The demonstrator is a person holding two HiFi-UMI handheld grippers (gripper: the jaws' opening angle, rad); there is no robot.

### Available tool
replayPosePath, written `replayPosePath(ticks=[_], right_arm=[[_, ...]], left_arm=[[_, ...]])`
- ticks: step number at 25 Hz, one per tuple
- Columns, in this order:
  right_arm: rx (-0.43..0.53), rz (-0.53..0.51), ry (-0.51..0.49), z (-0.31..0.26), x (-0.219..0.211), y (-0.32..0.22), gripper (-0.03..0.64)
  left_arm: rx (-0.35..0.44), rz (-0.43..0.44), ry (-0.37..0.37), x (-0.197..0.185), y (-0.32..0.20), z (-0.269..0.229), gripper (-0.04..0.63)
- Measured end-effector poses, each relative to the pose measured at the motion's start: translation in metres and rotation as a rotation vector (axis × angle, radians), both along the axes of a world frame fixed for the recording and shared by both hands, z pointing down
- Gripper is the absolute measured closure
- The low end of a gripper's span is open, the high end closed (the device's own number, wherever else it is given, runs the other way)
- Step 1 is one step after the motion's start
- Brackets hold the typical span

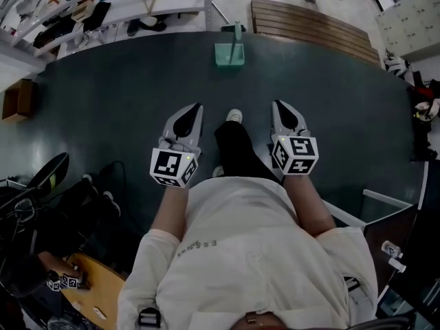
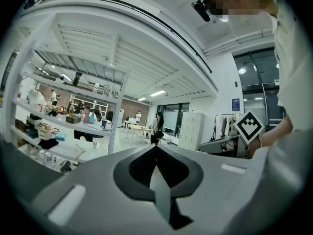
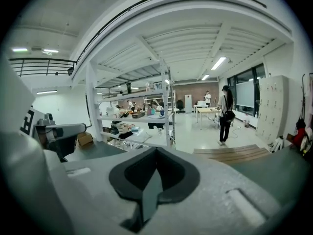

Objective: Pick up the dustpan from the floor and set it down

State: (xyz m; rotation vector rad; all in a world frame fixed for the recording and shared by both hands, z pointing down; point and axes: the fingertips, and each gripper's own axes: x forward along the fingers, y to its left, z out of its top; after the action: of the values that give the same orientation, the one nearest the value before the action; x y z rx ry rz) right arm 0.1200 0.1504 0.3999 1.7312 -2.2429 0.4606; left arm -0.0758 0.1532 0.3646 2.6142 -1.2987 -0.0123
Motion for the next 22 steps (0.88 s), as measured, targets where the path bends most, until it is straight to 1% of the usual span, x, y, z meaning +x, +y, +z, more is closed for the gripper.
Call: replayPosePath(ticks=[3,8,12,17,22], right_arm=[[-0.005,-0.026,-0.01,0.004,0.004,-0.052,0.626],[-0.015,-0.045,-0.017,0.005,0.012,-0.147,0.626],[-0.054,-0.071,-0.021,0.016,0.025,-0.213,0.626],[-0.091,-0.115,-0.001,0.033,0.03,-0.276,0.626],[-0.149,-0.088,0.019,0.062,0.039,-0.319,0.626]], left_arm=[[-0.009,-0.023,-0.021,0.002,-0.045,0.004,0.58],[-0.048,-0.068,-0.045,-0.004,-0.13,0.015,0.58],[-0.057,-0.089,-0.05,0.007,-0.196,0.015,0.58],[-0.052,-0.09,-0.036,0.024,-0.264,0.014,0.58],[-0.081,-0.066,-0.039,0.04,-0.309,0.03,0.58]])
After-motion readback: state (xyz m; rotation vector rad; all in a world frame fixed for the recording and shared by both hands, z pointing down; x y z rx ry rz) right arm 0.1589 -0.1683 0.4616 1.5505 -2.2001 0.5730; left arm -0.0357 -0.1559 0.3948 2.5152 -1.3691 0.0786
